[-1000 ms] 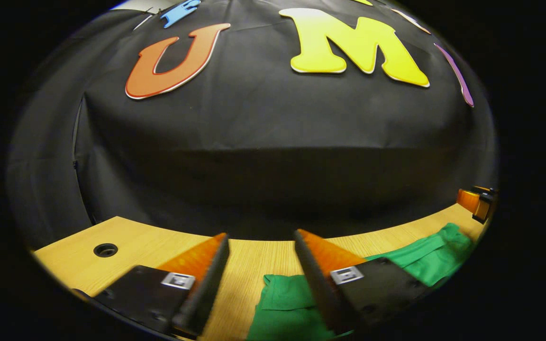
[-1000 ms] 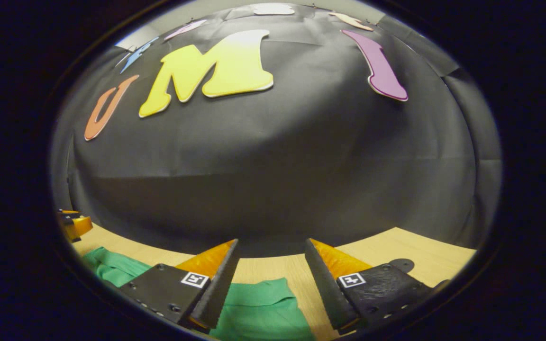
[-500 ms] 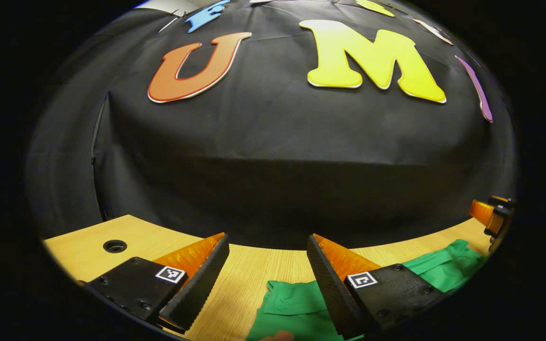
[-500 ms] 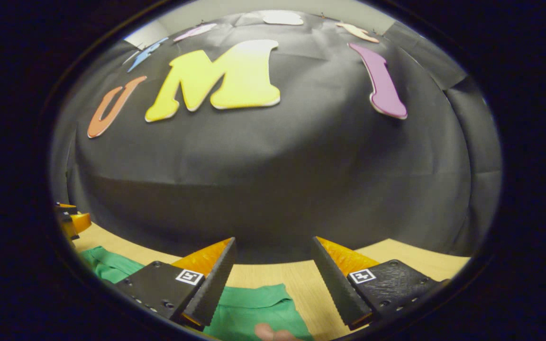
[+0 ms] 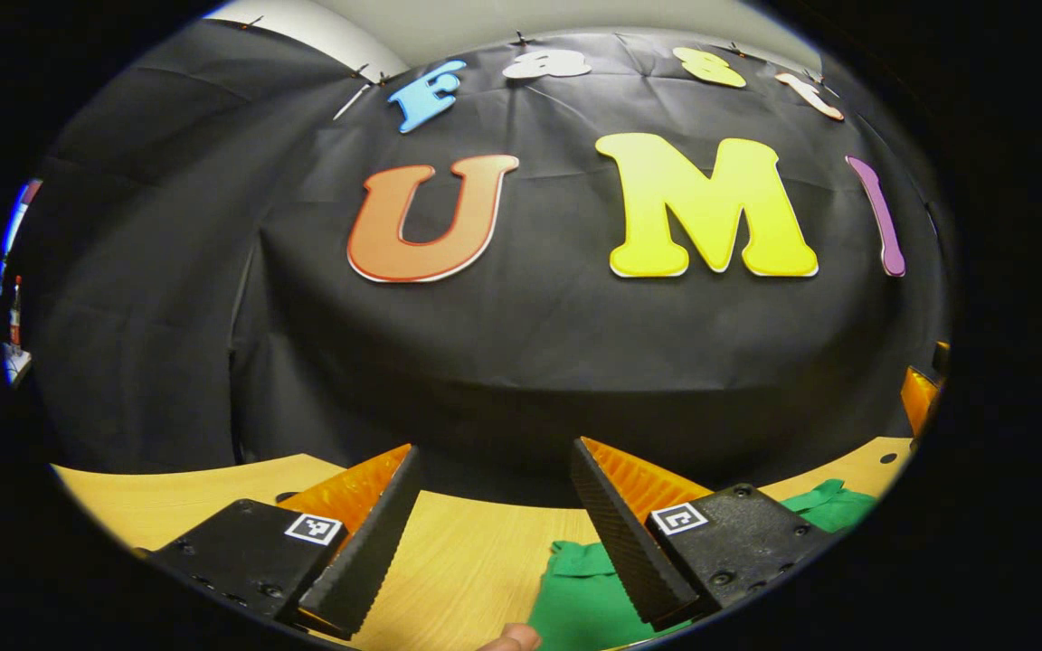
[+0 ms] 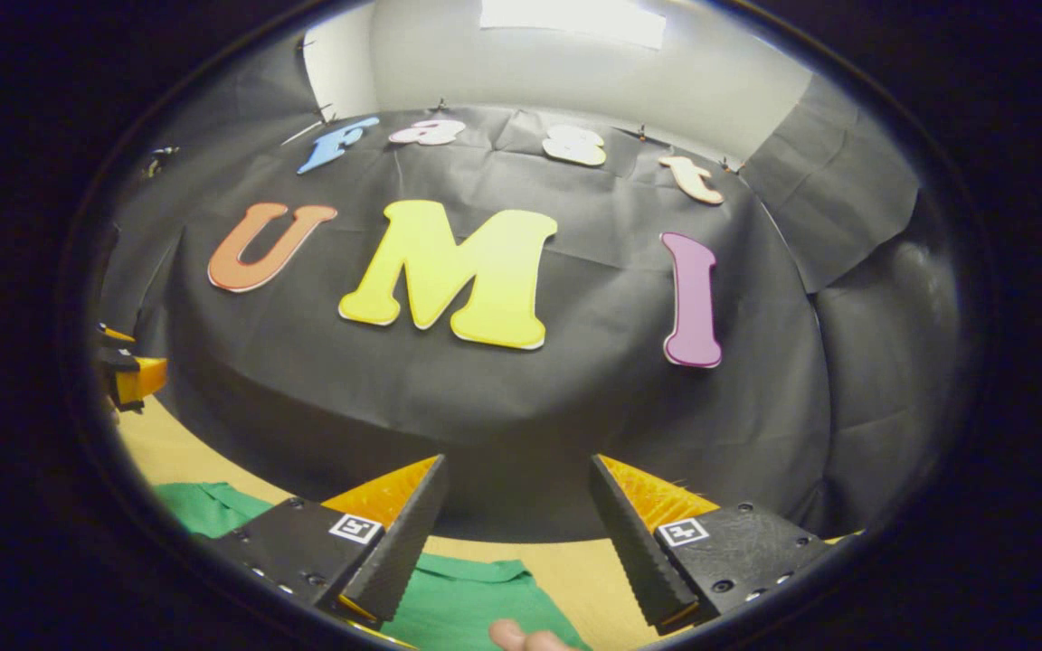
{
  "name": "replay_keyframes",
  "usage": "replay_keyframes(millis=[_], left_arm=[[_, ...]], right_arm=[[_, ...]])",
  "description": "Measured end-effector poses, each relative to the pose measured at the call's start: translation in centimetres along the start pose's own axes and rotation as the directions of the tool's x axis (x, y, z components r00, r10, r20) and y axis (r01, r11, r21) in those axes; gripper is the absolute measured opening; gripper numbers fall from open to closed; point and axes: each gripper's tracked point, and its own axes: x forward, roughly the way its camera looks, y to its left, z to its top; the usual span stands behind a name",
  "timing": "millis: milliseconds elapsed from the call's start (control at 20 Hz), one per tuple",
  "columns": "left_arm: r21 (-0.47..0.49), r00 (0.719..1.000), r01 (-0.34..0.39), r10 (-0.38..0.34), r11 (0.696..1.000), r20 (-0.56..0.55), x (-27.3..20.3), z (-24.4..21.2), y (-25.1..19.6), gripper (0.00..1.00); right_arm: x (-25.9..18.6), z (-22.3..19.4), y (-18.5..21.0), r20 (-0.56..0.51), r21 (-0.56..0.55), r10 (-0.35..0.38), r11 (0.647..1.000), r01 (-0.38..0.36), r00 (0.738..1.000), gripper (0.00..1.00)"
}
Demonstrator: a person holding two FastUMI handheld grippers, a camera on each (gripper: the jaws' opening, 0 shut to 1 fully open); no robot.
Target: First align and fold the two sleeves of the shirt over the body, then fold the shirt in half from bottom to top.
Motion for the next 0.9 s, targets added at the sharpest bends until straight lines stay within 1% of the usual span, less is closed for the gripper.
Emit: replay_keyframes(millis=[100,150,300,350,500,600,750,800,850,900], left_arm=[[-0.013,0.998,-0.014,0.014,1.0,-0.061,-2.8,-1.3,1.4,1.0],[-0.031,0.995,-0.02,0.017,0.999,-0.097,-4.3,-2.0,2.0,1.0],[-0.059,0.989,-0.039,0.03,0.998,-0.142,-8.9,-2.7,3.8,1.0],[-0.059,0.987,-0.037,0.027,0.998,-0.16,-10.5,-2.8,4.1,1.0],[-0.05,0.976,-0.026,0.015,0.998,-0.218,-15.0,-3.7,4.3,1.0],[-0.063,0.975,-0.022,0.008,0.998,-0.222,-18.3,-3.0,4.3,1.0],[-0.167,0.972,0.008,-0.048,0.986,-0.232,-22.5,-2.1,3.4,1.0],[-0.201,0.973,-0.013,-0.034,0.979,-0.228,-23.6,-1.6,3.9,1.0],[-0.229,0.974,-0.029,-0.024,0.973,-0.224,-24.7,-0.9,4.3,1.0],[-0.247,0.972,-0.039,-0.02,0.968,-0.233,-26.1,-0.1,4.3,1.0]], right_arm=[[-2.2,-0.4,-1.2,-0.043,0.012,-0.023,1.0,0.023,0.999,0.95],[-3.4,-0.5,-1.7,-0.065,0.019,-0.025,0.999,0.026,0.998,0.96],[-6.8,0.7,-3.7,-0.061,0.036,-0.031,0.999,0.033,0.998,0.95],[-8.2,1.1,-4.4,-0.06,0.03,-0.028,0.999,0.03,0.998,0.96],[-12.6,1.5,-5.9,-0.101,0.052,0.006,0.999,-0.001,0.995,0.95],[-15.8,2.5,-7.2,-0.113,0.059,0.019,0.998,-0.012,0.993,0.95],[-19.9,4.9,-8.6,-0.066,0.054,0.032,0.998,-0.028,0.997,0.95],[-21.6,5.1,-9.2,-0.085,0.046,0.039,0.998,-0.035,0.996,0.96],[-23.5,6.5,-9.0,-0.073,0.05,0.079,0.996,-0.075,0.994,0.96],[-24.9,8.2,-8.5,-0.06,0.041,0.122,0.992,-0.12,0.991,0.95]])
